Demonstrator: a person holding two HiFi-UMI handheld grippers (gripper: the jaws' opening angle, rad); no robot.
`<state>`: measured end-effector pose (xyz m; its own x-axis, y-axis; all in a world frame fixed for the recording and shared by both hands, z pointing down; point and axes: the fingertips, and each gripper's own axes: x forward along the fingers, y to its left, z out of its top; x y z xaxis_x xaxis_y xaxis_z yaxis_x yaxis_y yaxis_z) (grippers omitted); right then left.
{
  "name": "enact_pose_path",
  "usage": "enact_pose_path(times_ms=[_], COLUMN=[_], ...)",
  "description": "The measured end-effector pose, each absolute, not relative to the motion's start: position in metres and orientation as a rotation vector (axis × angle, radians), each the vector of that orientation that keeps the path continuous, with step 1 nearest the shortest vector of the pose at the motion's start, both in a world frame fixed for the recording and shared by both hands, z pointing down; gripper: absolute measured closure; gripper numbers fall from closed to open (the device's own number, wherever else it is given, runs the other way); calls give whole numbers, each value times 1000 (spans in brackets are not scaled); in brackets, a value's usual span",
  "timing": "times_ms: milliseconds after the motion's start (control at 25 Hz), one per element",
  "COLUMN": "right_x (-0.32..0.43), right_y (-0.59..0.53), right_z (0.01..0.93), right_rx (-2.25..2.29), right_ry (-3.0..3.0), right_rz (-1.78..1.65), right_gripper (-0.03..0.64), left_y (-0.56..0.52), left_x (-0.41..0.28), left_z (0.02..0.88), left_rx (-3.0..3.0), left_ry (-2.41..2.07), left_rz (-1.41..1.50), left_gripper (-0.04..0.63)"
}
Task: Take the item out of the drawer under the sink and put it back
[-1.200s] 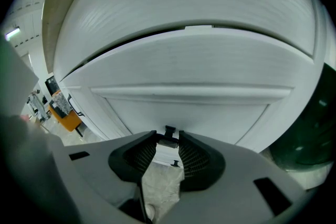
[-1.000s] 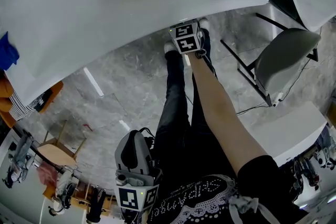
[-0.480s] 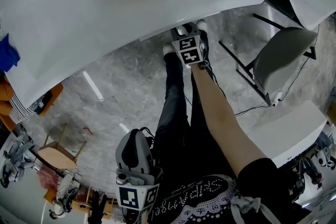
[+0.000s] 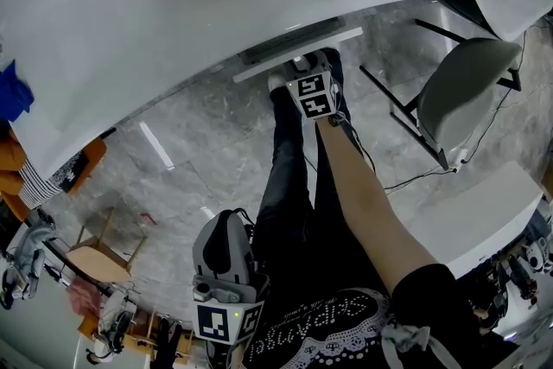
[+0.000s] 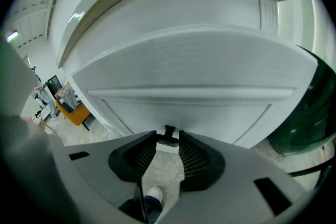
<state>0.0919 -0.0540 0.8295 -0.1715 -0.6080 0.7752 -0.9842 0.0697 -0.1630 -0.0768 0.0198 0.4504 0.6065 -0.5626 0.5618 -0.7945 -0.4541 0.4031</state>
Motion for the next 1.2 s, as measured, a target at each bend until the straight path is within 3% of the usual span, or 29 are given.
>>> enact_pose_path(times_ms=[1200], right_x=[87], right_y=[-3], right_z=[830], right_rx=[1611], right_ry=[-1863], right_rz=[969], right_gripper=[476], left_y=[44], left_x=[-64], left_z=[452], left_rx=[2201], left_ry=[-1044], left_rz=[456], left_gripper=[591])
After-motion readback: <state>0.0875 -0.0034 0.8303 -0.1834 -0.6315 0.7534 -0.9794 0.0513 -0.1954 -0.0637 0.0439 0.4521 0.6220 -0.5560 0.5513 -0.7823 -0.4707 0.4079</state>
